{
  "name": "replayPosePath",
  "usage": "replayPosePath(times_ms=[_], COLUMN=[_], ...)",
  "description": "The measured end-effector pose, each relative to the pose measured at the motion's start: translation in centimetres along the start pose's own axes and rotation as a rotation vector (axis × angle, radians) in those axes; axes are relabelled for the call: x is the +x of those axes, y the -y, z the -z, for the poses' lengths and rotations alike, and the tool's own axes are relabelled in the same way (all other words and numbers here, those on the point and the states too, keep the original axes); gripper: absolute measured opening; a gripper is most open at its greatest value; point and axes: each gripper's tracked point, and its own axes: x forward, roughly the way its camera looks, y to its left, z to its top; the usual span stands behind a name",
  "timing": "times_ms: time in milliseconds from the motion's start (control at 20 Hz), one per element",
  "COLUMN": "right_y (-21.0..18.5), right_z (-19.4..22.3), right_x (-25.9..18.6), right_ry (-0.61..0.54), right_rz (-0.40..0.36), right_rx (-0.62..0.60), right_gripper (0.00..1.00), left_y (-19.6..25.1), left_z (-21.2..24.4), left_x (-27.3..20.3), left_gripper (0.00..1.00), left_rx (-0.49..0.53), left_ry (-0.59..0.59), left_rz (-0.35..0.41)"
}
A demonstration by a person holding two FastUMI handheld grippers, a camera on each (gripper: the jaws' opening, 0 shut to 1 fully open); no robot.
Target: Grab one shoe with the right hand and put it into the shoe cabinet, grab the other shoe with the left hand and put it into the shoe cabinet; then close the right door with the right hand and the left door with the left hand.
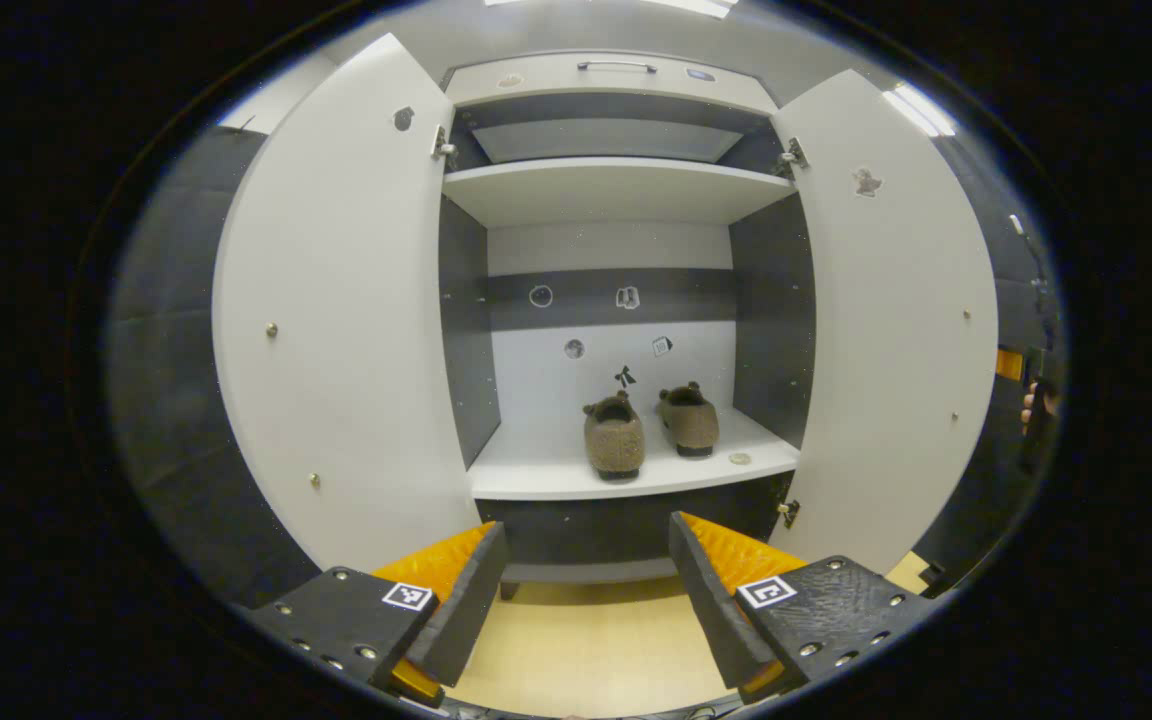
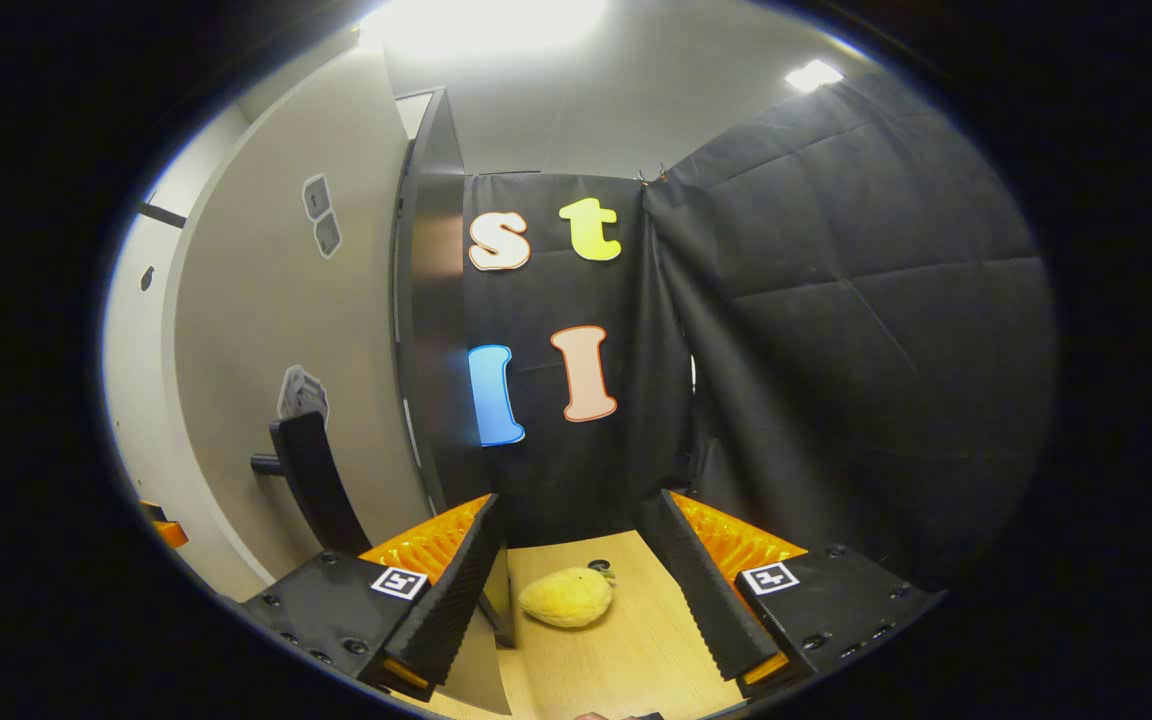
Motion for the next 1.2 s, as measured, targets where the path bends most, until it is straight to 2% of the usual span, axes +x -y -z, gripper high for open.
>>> replayPosePath(times_ms=[200,300,700,950,1200], right_y=[-1.7,-1.5,-3.4,-7.4,-13.8], right_z=[1.0,1.3,1.0,1.2,2.2], right_x=[-0.8,-1.3,-2.9,-3.4,-3.2], right_ry=[-0.026,-0.031,-0.026,-0.016,-0.015], right_rz=[0.012,0.058,0.123,0.06,-0.047], right_rx=[0.03,-0.001,-0.027,0.028,0.072], right_gripper=[0.98,0.97,0.97,0.98,0.97], left_y=[-0.9,-1.3,-4.0,-5.6,-7.1], left_z=[0.1,0.4,1.1,1.1,1.1], left_x=[-0.2,-0.4,-1.3,-1.4,-2.3], left_gripper=[0.94,0.94,0.94,0.94,0.94], left_rx=[-0.03,-0.03,-0.045,-0.028,-0.038], left_ry=[0.02,0.015,0.031,0.045,0.059], left_rz=[0.055,0.073,0.109,0.117,0.108])
